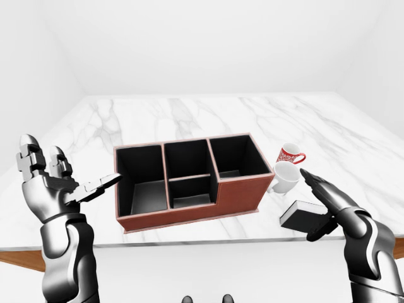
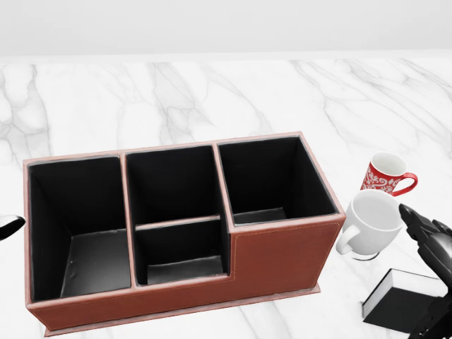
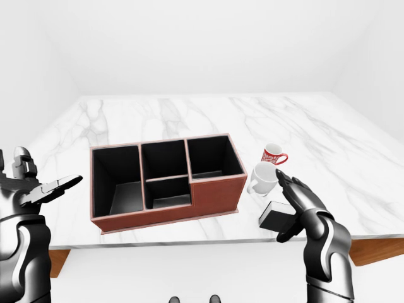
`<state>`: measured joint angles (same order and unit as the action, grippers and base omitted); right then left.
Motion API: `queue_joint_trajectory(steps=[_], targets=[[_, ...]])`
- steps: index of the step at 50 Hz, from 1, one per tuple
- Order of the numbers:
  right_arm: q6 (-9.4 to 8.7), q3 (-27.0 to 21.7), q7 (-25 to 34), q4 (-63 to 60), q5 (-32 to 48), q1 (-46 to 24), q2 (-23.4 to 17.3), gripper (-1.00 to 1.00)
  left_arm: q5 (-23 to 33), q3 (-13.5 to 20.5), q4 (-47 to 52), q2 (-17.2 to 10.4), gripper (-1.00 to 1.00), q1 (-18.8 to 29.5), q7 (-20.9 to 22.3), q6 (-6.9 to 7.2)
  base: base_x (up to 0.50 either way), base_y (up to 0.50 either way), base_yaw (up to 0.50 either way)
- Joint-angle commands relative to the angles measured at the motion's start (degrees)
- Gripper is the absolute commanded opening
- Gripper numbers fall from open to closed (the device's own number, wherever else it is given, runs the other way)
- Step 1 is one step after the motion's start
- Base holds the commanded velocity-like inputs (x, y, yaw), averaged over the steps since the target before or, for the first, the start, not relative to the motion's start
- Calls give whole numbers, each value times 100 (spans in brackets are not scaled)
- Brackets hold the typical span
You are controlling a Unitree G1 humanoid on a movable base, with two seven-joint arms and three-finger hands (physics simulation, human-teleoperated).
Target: Pick up the book and place it in the right compartment of the caddy.
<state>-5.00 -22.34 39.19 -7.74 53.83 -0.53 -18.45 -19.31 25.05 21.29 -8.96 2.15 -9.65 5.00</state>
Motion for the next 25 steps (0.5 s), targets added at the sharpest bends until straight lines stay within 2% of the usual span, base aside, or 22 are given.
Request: queue_joint_trajectory(steps=[1,25], targets=[[0,2,-51,299,-8,-72,-161,100,7,-11,-15,3,100,0,-1,0,0,0,0],[0,-535,-214,634,-220,106,-449,100,-2,-9,-31,4,100,-4,7,0,0,0,0]])
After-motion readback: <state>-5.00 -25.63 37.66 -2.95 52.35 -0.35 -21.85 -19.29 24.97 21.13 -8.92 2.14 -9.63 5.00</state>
